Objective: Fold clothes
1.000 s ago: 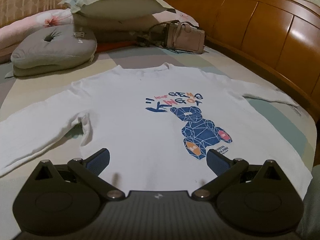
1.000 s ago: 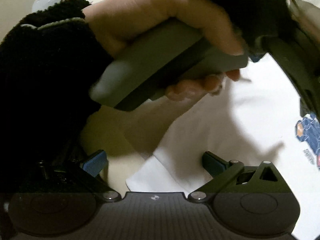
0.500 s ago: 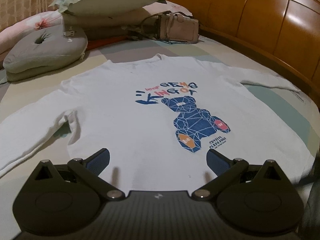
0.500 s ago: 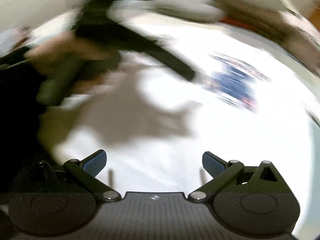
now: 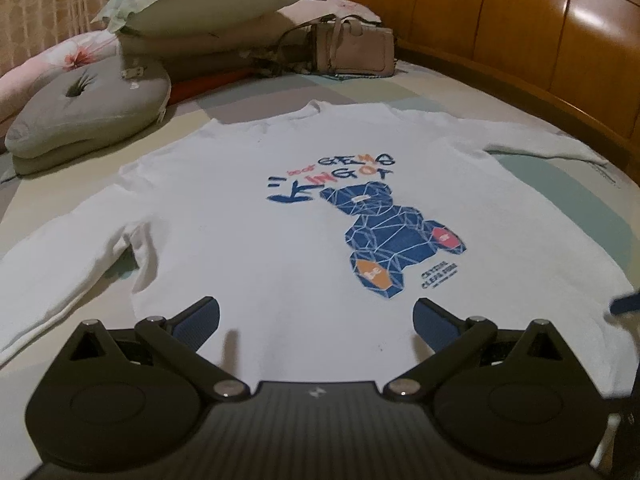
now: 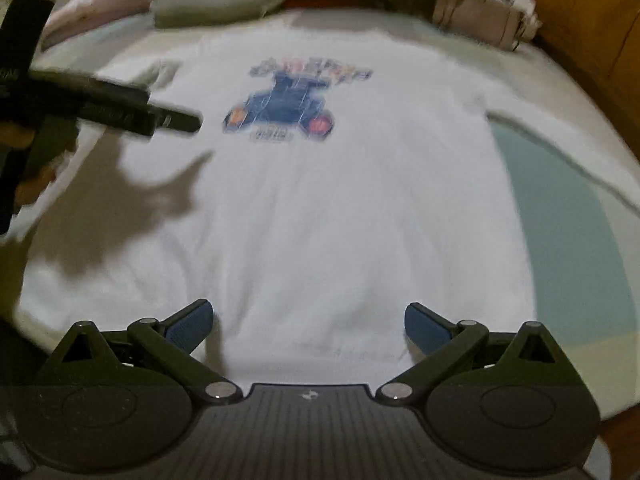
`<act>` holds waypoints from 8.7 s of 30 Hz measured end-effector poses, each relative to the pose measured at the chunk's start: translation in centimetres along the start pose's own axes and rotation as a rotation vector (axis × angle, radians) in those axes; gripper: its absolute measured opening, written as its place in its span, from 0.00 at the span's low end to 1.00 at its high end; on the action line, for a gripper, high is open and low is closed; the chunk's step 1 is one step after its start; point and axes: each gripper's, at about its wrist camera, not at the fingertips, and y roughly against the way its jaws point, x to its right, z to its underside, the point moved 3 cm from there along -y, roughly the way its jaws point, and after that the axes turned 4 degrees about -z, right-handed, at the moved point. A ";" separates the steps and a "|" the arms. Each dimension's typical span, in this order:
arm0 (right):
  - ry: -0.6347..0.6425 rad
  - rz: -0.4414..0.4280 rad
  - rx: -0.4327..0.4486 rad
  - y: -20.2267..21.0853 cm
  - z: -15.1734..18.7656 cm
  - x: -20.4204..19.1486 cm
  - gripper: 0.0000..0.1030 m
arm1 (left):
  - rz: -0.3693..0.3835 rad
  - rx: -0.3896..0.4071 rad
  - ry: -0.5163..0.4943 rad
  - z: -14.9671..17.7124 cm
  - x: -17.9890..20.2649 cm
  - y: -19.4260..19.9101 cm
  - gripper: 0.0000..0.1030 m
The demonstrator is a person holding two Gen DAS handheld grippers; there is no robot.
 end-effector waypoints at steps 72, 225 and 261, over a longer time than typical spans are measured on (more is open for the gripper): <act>0.098 -0.037 -0.044 -1.8 -1.3 -1.1 1.00 | -0.034 0.004 -0.056 -0.1 1.4 -1.1 0.99; -0.127 0.124 0.089 -4.2 -3.1 4.0 1.00 | -0.042 -0.008 -0.062 0.0 1.3 -1.2 0.99; -0.202 0.112 0.020 -3.2 -2.0 4.1 1.00 | -0.048 -0.021 -0.068 0.2 1.2 -1.5 0.99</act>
